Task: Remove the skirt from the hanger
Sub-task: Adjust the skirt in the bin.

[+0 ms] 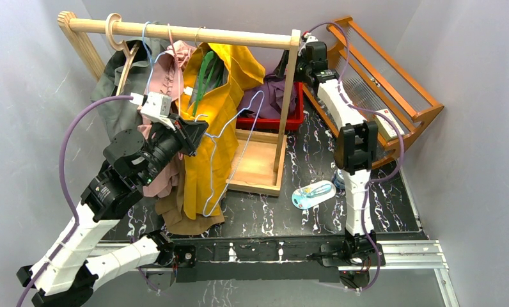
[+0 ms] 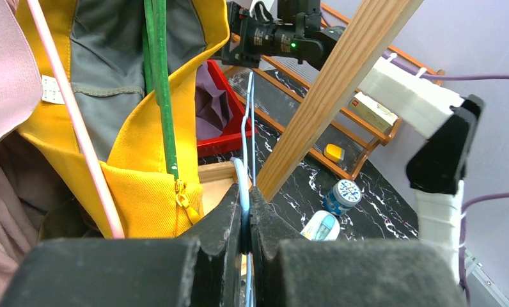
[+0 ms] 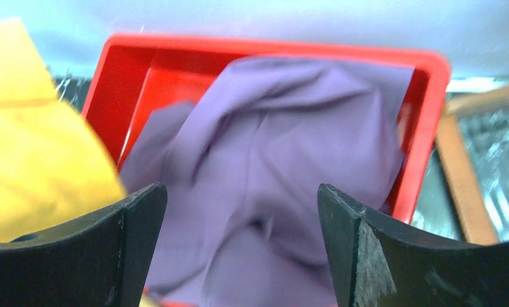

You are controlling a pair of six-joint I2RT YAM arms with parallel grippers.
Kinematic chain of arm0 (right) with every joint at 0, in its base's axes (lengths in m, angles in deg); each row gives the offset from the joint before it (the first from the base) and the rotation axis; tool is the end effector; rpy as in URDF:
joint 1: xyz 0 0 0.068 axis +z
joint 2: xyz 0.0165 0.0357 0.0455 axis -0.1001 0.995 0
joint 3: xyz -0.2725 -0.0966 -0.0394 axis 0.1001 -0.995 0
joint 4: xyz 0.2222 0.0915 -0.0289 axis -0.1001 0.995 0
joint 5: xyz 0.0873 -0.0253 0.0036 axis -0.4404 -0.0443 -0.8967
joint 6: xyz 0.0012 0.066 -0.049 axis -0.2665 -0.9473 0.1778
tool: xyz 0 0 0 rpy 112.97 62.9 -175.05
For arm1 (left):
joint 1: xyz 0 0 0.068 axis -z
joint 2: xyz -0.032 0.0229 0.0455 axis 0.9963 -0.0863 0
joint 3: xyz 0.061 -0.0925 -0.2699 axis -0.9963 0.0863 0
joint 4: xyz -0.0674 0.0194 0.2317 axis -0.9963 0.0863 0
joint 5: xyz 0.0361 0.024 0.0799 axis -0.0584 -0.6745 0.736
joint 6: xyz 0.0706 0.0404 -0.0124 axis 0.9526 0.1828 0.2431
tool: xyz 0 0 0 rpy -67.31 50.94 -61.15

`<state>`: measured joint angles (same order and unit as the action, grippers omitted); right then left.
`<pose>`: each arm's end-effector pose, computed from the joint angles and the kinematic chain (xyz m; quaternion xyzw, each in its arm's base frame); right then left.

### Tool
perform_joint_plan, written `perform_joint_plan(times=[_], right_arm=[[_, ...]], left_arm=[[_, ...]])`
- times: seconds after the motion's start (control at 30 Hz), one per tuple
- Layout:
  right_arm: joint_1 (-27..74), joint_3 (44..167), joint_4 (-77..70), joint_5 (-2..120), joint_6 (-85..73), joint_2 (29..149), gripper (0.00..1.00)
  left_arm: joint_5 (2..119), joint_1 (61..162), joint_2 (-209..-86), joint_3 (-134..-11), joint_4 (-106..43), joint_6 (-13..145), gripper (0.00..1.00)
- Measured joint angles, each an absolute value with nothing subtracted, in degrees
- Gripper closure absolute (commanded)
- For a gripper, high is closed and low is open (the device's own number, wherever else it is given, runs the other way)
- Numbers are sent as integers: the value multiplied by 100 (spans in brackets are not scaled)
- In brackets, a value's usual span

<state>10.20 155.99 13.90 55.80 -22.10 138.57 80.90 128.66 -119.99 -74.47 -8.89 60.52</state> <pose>0.5406 0.1680 0.3144 0.0004 0.8308 0.2558 0.4944 0.1172 -0.0912 0.4914 0.0782 0.6655 -0.3125 0.6733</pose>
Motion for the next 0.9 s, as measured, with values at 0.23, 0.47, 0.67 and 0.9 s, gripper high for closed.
perform_joint_plan(times=[0.23,0.47,0.67,0.9], right_arm=[[963,16319,815,6100,-1867,14805,7],[976,16703,518,6367,-1561,15463,8],[1031,16710,295,6708,-1336,15743,7],[1085,16834,142,6760,-1190,16027,55]], left_arm=[[8083,12866,-12015,-7447,-887,6050,100],[8044,12866,-12148,-7537,-868,6080,100],[8024,12866,-12196,-7537,-868,6072,100],[8011,12866,-12200,-7537,-868,6021,100]])
